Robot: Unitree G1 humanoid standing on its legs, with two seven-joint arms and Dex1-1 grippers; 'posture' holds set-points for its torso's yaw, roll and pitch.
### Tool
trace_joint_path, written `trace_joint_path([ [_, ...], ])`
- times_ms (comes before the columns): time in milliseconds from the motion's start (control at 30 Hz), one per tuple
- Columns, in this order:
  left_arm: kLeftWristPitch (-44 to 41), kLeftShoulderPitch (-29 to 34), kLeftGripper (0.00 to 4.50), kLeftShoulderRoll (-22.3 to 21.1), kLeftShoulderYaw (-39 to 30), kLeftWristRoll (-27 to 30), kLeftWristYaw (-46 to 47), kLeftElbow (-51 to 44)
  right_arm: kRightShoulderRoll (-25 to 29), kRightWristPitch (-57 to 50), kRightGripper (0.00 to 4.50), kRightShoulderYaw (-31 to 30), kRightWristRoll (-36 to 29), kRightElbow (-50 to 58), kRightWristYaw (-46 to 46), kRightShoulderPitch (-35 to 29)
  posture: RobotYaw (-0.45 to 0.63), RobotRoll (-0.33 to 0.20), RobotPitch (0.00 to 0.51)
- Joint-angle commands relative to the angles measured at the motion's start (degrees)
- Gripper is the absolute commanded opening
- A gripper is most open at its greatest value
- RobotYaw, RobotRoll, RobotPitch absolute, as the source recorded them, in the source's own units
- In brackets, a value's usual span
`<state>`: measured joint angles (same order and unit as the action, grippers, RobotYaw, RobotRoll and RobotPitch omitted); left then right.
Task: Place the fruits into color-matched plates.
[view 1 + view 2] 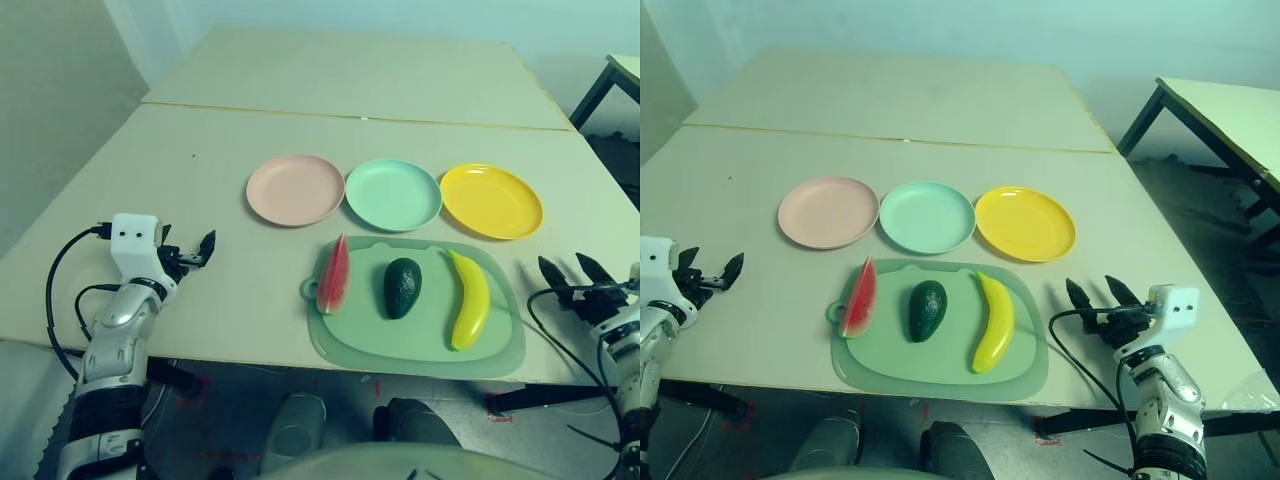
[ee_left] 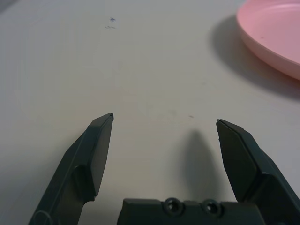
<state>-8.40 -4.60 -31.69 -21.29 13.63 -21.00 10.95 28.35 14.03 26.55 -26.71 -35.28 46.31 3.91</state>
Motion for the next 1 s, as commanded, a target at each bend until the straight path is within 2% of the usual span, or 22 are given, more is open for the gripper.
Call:
trace_joint_path([
  [33, -0.08, 0.43, 4.46, -1.37, -1.35, 0.44, -0.94, 0.76, -0.63, 1.07, 4.5, 1.29, -0.53, -1.23, -0.75, -0.56, 0.14, 0.0, 0.072],
  [400, 0.05, 1.97, 4.46, -0.39, -2.84, 2.02, -2.06, -1.49, 0.39, 1.63, 4.5, 0.25, 0.24, -4.06, 0.31, 1.81, 0.17, 0.0, 0.076],
  [500, 0.35, 2.23, 4.46, 0.66, -3.57, 4.73, -3.7, -2.64, 1.16, 1.95, 4.5, 0.65, 0.29, -5.54, 0.52, 2.71, 0.16, 0.0, 0.072],
  [633, -0.37, 2.75, 4.46, 0.57, -2.89, 10.86, -12.0, -5.54, 1.96, 2.18, 4.5, 0.9, 0.02, -5.16, 0.88, 2.44, 0.15, 0.0, 0.063],
  [767, -2.21, 3.87, 4.46, -3.83, 0.87, 14.09, -25.16, -7.64, 3.23, 2.45, 4.5, 2.11, -0.67, -4.29, 0.8, 1.14, 0.1, 0.0, 0.064],
  [833, -3.15, 4.03, 4.46, -5.03, 2.06, 15.26, -28.69, -8.68, 3.69, 2.34, 4.5, 2.5, -0.94, -3.98, 1.11, 0.68, 0.08, 0.0, 0.063],
  [1000, -3.9, 2.2, 4.46, -11.43, 7.18, 16.57, -42.5, -10.39, 5.39, 0.17, 4.5, 3.38, -1.13, 2.55, 0.66, -3.51, 0.04, 0.0, 0.064],
])
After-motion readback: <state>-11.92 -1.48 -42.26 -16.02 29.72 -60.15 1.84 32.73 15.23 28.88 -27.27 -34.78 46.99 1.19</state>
